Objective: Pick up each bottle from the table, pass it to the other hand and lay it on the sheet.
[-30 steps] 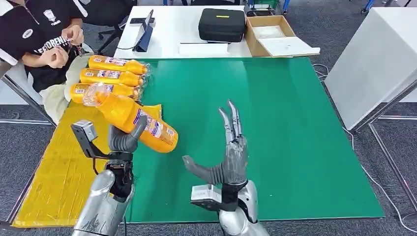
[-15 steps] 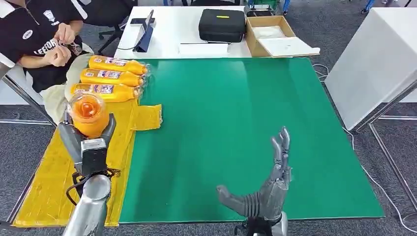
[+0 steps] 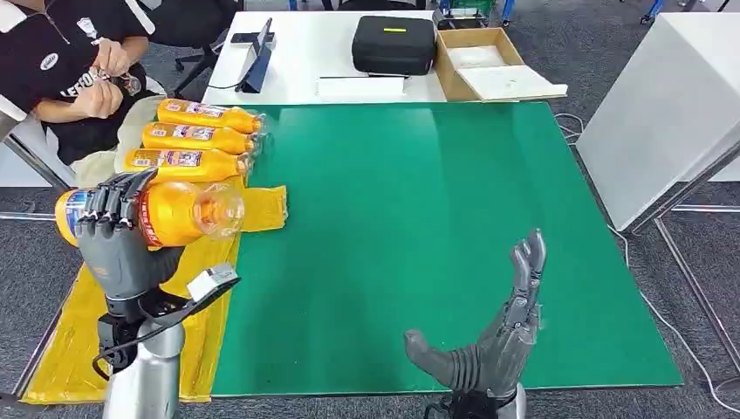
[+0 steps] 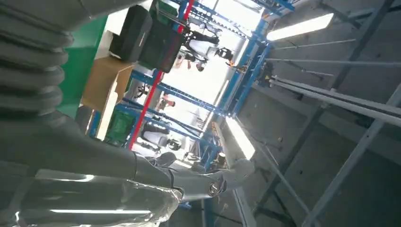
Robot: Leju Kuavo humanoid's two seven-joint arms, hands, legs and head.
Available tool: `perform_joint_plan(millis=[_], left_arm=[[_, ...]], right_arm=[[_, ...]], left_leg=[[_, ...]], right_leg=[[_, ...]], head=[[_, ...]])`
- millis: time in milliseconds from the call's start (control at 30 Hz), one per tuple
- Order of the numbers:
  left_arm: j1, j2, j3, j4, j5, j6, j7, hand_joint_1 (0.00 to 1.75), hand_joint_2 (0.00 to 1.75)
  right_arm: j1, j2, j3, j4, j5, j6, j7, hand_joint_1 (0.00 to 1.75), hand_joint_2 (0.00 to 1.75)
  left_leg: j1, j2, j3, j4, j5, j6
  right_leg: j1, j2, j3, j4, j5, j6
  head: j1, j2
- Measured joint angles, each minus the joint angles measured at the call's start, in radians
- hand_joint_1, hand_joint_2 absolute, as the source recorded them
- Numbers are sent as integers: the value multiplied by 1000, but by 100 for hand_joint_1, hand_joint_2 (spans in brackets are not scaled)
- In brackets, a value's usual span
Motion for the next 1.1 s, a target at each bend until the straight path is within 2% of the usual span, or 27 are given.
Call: perform_joint_plan(millis=[67,200,233,267,300,333,367,467,567,667,833,1100], left_arm=[[10,7,-3,-15,-185,0,110,175,175],[35,193,-159,21,-292,0,595,175,175],[24,264,-216,45,-294,0,740,175,175],[-5,307,-286,83,-299,0,901,175,175],[-39,361,-391,133,-301,0,1081,175,175],[-61,409,-498,163,-301,0,1204,175,175],[-73,449,-594,185,-302,0,1268,175,175],[-97,506,-818,307,-303,0,1295,175,175],[-90,515,-892,419,-302,0,1202,175,175],[-92,499,-871,533,-300,0,1096,175,175],[-93,454,-768,692,-300,1,959,175,175],[-137,384,-639,859,-282,2,895,175,175]], right_arm=[[1,-2,-8,-3,-12,0,0,0,175],[2,-12,-20,-4,-42,0,0,0,175],[2,-16,-23,-4,-45,0,0,0,175],[2,-19,-24,-4,-49,0,0,0,175],[1,-21,-25,-4,-52,0,0,0,175],[0,-22,-26,-4,-52,0,0,0,175],[0,-24,-26,-4,-53,0,0,0,175],[1,-29,-27,-4,-53,0,0,0,175],[3,-32,-28,-4,-45,0,0,0,175],[3,-36,-29,-4,-42,0,0,0,175],[3,-40,-29,-3,-46,0,0,0,175],[0,-39,-28,10,-37,0,0,0,175]], left_leg=[[0,-1,0,0,0,0],[1,2,1,0,0,-1],[1,2,1,1,0,-1],[1,1,1,1,1,-1],[2,-3,0,0,1,-1],[2,-4,0,0,1,-1],[3,-4,0,0,1,-1],[2,1,0,0,1,-1],[2,4,0,0,1,-1],[0,1,1,0,0,-1],[0,1,0,0,0,0],[0,-1,4,-1,0,-1]], right_leg=[[0,0,0,0,0,0],[0,2,-4,0,0,-1],[0,2,-9,-1,0,-1],[1,2,-15,-1,-1,-2],[1,-2,-13,-1,-1,-2],[1,-3,-1,0,-1,-1],[1,-3,0,0,0,-1],[0,2,4,1,1,-1],[0,4,2,1,1,-1],[0,4,0,0,0,0],[0,4,-1,0,0,0],[0,1,4,0,0,-1]], head=[[0,0],[0,0],[-1,0],[0,0],[0,0],[0,0],[0,0],[0,0],[0,0],[1,0],[0,0],[0,0]])
